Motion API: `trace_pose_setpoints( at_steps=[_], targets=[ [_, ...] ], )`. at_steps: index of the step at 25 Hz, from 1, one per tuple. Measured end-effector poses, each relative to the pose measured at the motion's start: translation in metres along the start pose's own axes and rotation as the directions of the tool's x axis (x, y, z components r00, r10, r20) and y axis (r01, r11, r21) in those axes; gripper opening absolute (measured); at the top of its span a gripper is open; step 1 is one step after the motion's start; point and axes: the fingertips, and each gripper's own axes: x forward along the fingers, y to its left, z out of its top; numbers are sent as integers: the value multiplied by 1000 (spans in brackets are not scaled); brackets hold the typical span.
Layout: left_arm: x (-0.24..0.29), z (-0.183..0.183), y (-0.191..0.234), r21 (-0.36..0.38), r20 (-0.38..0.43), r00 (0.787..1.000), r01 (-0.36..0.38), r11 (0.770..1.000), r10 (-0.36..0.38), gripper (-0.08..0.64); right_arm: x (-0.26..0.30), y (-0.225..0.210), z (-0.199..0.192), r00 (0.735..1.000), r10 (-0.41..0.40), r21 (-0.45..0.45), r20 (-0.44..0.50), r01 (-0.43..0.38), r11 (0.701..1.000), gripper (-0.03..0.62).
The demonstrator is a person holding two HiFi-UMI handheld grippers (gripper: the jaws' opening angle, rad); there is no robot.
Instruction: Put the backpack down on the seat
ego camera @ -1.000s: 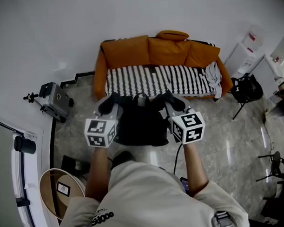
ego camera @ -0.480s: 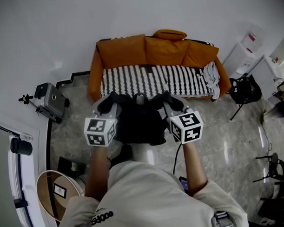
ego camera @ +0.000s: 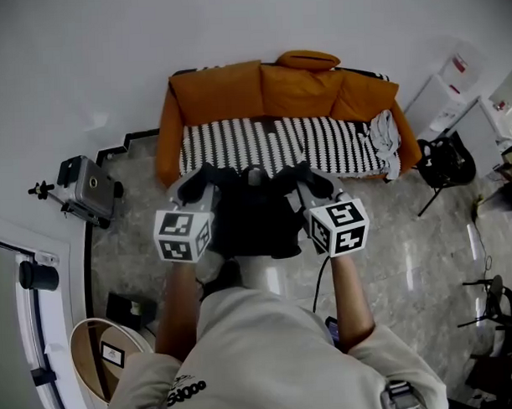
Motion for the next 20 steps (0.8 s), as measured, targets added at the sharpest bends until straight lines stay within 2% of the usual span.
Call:
trace_pose_setpoints(
  at_steps=[20],
  targets=[
    [132,21,119,-22,-57,998,23,999,-24,63,162,-43,46,998,18,16,-65,-17,1000,25]
  ],
)
